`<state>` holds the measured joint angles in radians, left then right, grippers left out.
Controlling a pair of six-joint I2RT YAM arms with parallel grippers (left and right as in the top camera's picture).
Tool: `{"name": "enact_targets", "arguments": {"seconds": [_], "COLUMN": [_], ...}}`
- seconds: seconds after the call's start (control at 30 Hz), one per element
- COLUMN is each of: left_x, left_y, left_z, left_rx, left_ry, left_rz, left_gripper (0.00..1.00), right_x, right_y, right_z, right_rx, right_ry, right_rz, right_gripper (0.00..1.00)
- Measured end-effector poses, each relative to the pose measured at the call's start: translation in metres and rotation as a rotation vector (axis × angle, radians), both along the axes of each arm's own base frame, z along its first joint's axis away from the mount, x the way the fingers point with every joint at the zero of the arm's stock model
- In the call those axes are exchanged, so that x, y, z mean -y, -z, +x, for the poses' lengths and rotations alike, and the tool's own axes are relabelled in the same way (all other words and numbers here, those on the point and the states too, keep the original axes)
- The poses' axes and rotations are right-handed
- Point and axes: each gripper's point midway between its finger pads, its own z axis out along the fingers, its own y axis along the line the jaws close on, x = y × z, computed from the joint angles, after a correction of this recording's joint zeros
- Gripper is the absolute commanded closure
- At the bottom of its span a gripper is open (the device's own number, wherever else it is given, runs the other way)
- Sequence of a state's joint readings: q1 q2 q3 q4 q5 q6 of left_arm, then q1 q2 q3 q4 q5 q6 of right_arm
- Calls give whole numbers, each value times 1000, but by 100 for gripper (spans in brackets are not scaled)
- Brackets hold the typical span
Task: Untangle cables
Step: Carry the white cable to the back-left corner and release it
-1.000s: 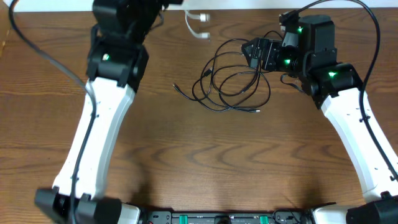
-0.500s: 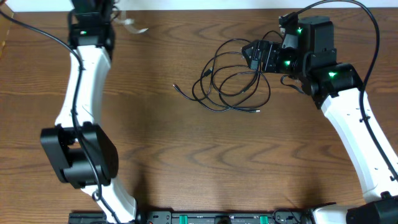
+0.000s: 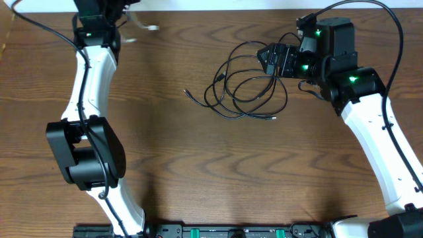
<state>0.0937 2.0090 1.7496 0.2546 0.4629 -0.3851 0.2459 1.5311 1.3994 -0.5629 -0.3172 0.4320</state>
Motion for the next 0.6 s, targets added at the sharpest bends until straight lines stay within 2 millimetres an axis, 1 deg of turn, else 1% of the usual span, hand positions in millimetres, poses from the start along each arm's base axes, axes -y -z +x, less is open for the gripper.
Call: {"name": "enact_targets", "arguments": {"seconds": [0.07,0.1,0.2,0.23,0.3,0.37,0.4,0.43,0.47,0.5,0.53,0.57,0.6], "left_x": [7,7,-1,-7,-25,-52,-66,-83,-105,-124,-149,-164,-187], "left_y": [-4,-5,-6,-5,-1,4,6,11,18,26,38,48,62], "left_z": [-2,-2,-3,-3,-1,2,5,8,11,13,15,15,14], "left_rx": [12,13,17,16,11,11,15,18,21,15,5,-8,-28], "left_ry": [36,44,42,32,-19,-100,-140,-188,-246,-296,-355,-389,-438], "left_rz": [-19,-27,-27,-17,12,52,76,105,142,163,191,205,232], "left_gripper": [92,93,93,93,92,92,78,44,23,23,23,23,22], "right_x": [0,0,0,0,0,0,0,0,-1,-2,-5,-6,-8], "right_y": [0,0,0,0,1,2,2,3,3,4,4,4,4], "right_z": [0,0,0,0,-1,-1,-2,-3,-3,-4,-5,-6,-7], "right_rx": [0,0,-1,-2,-4,-9,-12,-14,-17,-19,-20,-22,-22], "right_ry": [0,0,0,0,0,-1,-1,-2,-5,-7,-13,-16,-22], "right_rz": [0,0,0,0,-1,-2,-3,-4,-4,-5,-5,-6,-6], "right_gripper": [1,1,1,1,1,1,1,1,1,1,1,1,1]}}
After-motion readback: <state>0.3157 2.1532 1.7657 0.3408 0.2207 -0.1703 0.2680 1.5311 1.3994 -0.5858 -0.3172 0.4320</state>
